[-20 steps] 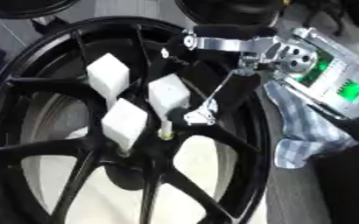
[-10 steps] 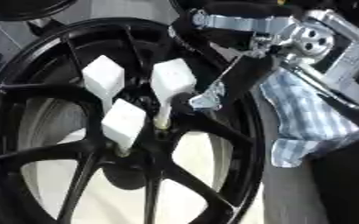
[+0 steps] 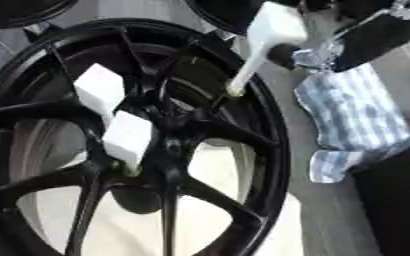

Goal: Pull the pin out of the wheel hub.

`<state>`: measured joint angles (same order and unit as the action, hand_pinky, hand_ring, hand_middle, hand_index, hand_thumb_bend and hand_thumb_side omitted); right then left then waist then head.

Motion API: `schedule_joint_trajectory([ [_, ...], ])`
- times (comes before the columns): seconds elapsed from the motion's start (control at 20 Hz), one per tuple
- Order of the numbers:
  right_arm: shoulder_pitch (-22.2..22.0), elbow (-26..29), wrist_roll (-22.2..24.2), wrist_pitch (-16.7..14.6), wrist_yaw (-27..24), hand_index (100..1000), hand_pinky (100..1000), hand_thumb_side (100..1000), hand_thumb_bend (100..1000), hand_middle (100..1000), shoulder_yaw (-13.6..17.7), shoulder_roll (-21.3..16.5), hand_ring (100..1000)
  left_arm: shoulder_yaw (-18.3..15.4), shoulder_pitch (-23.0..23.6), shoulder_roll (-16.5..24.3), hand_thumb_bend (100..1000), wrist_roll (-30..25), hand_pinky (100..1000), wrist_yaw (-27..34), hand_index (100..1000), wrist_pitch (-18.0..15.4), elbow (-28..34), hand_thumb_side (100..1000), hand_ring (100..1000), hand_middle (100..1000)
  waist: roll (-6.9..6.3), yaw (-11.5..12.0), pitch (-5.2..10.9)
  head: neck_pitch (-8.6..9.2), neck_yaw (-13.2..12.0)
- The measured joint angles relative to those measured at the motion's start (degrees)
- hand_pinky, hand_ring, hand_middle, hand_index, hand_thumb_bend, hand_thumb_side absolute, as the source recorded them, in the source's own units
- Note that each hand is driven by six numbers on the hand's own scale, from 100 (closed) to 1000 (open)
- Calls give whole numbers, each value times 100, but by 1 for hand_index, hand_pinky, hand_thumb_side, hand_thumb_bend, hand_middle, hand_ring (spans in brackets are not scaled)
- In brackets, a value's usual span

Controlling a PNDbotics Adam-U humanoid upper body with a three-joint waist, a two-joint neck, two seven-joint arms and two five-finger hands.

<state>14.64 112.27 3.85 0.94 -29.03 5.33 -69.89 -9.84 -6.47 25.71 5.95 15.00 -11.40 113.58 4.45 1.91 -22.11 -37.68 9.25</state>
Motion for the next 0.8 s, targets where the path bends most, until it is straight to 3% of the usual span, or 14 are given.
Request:
schedule_joint_trajectory([
  [0.25,-993,-368,-1037,-301,310,291,655,100,241,324,909,310,589,-34,58,-70,103,65,895,-49,780,-64,0,720,757,619,-185,-147,0,1,-257],
  [0.45,-1453,-463,-1597,-345,868,343,670,100,238,380,1288,684,613,-35,94,-111,102,93,896,-74,780,-93,0,719,757,619,-309,-210,0,4,-346],
  [0.6,-1627,-473,-1888,-256,1285,571,734,100,363,614,1412,929,741,-35,97,-153,101,98,896,-90,780,-105,0,719,757,619,-376,-244,-1,10,-361],
  [0.65,-1672,-473,-1947,-200,1419,689,766,100,384,747,1427,999,801,-35,98,-153,101,99,896,-91,780,-108,0,718,757,619,-396,-253,-1,15,-361],
  [0.75,-1745,-472,-1997,-58,1702,780,802,245,611,857,1450,1130,870,-34,98,-154,100,101,897,-93,780,-114,0,719,757,619,-426,-272,-1,32,-362],
  [0.8,-1770,-468,-2001,21,1851,815,818,302,654,905,1462,1195,904,-34,98,-155,100,99,897,-93,780,-118,0,719,757,619,-437,-281,-1,41,-364],
])
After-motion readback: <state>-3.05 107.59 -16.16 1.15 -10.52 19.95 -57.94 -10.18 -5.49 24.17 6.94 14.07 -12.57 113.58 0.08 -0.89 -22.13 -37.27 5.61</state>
